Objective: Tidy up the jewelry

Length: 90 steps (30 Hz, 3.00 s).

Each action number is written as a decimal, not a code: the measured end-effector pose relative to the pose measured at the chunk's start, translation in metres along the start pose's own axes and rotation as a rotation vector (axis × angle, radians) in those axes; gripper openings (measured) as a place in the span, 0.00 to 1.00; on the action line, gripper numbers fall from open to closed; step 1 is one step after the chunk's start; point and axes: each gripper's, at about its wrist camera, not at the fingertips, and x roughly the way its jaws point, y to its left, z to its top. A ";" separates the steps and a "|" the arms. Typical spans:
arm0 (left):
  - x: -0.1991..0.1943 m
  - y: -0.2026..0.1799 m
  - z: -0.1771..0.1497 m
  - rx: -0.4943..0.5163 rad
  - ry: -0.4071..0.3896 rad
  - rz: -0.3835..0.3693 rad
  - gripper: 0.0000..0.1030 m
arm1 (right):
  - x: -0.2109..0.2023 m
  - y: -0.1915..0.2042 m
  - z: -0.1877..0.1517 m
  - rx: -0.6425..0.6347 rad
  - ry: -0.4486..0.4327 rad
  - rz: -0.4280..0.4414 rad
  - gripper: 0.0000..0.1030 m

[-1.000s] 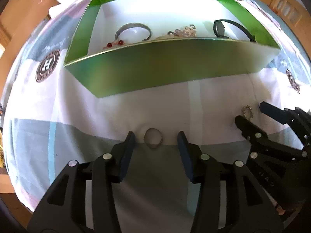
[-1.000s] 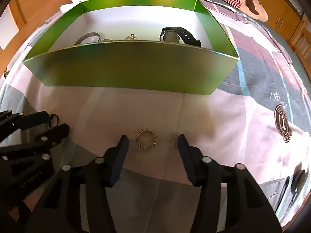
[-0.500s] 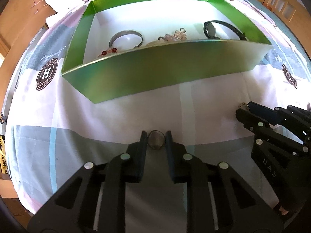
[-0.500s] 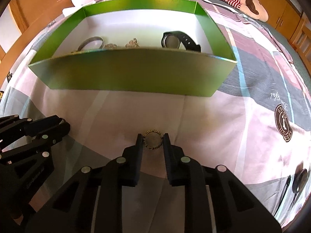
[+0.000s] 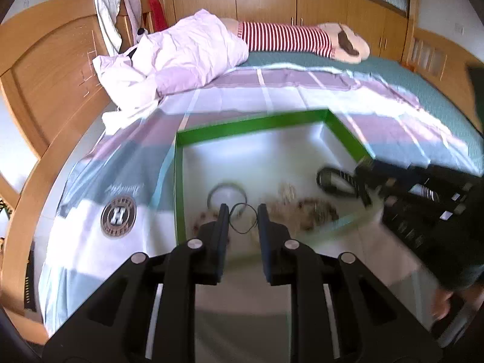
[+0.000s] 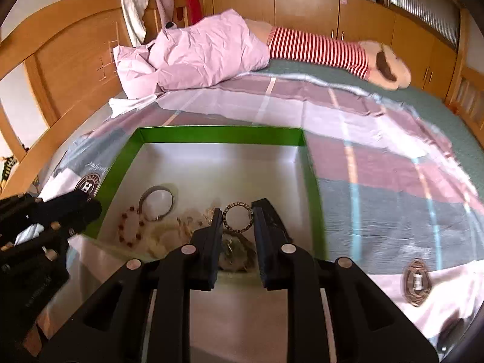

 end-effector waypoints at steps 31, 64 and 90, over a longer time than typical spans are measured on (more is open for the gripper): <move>0.055 0.017 0.010 -0.142 0.126 0.040 0.19 | 0.025 -0.004 -0.005 0.051 -0.033 -0.024 0.21; 0.027 0.021 0.008 -0.168 0.045 0.148 0.89 | 0.003 -0.026 -0.007 0.231 -0.076 -0.103 0.96; 0.038 0.016 -0.002 -0.206 0.134 0.083 0.92 | 0.011 -0.033 -0.011 0.256 -0.017 -0.080 0.97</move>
